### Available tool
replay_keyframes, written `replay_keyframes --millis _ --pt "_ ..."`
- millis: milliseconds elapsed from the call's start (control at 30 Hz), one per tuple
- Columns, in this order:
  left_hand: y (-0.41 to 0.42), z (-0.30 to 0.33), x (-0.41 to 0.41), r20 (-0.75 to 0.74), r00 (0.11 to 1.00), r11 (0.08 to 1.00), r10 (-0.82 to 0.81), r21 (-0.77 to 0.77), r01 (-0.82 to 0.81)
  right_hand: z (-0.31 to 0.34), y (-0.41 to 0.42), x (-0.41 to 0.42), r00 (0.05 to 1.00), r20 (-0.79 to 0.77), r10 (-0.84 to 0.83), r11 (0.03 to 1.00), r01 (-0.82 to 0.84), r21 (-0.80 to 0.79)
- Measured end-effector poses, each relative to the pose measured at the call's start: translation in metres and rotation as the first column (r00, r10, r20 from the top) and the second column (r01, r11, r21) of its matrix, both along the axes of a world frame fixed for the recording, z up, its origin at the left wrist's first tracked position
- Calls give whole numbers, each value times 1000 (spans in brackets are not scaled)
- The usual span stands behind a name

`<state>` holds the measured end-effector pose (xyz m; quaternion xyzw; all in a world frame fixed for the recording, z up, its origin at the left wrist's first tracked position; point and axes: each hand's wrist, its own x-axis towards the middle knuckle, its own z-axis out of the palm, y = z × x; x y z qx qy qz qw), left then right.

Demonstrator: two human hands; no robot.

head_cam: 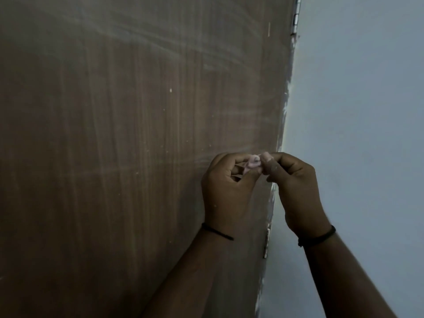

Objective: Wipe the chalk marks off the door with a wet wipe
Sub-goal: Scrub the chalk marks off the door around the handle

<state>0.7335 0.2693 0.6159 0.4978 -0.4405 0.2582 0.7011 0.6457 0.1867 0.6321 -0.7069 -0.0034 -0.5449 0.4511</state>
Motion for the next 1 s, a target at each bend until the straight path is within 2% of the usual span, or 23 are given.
replay_keyframes --millis 133,300,400,500,633,700,767,833,1000 --pt "30 -5 9 -79 980 983 -183 -20 182 -1 24 13 991 16 131 986 -132 97" --pt "69 -1 16 -166 952 963 -258 -126 239 -2 64 30 937 135 323 912 -346 219" --pt "94 6 23 -198 950 968 -241 -122 220 3 83 41 868 180 463 826 -496 268" --pt "120 11 24 -165 957 970 -239 -77 229 7 99 52 790 237 565 717 -612 333" --pt "159 9 18 -144 987 997 -65 -40 59 -6 124 66 795 131 592 759 -605 242" --pt "178 4 13 -134 988 997 80 6 -79 -15 140 69 726 138 674 690 -685 233" --pt "198 1 7 -112 972 978 208 44 -205 -20 158 71 601 190 776 552 -793 258" --pt "218 -5 2 -147 952 963 270 52 -265 -24 175 71 524 212 825 469 -843 262" --pt "266 -25 -12 -186 894 913 407 92 -397 -42 215 77 458 170 872 437 -887 147"
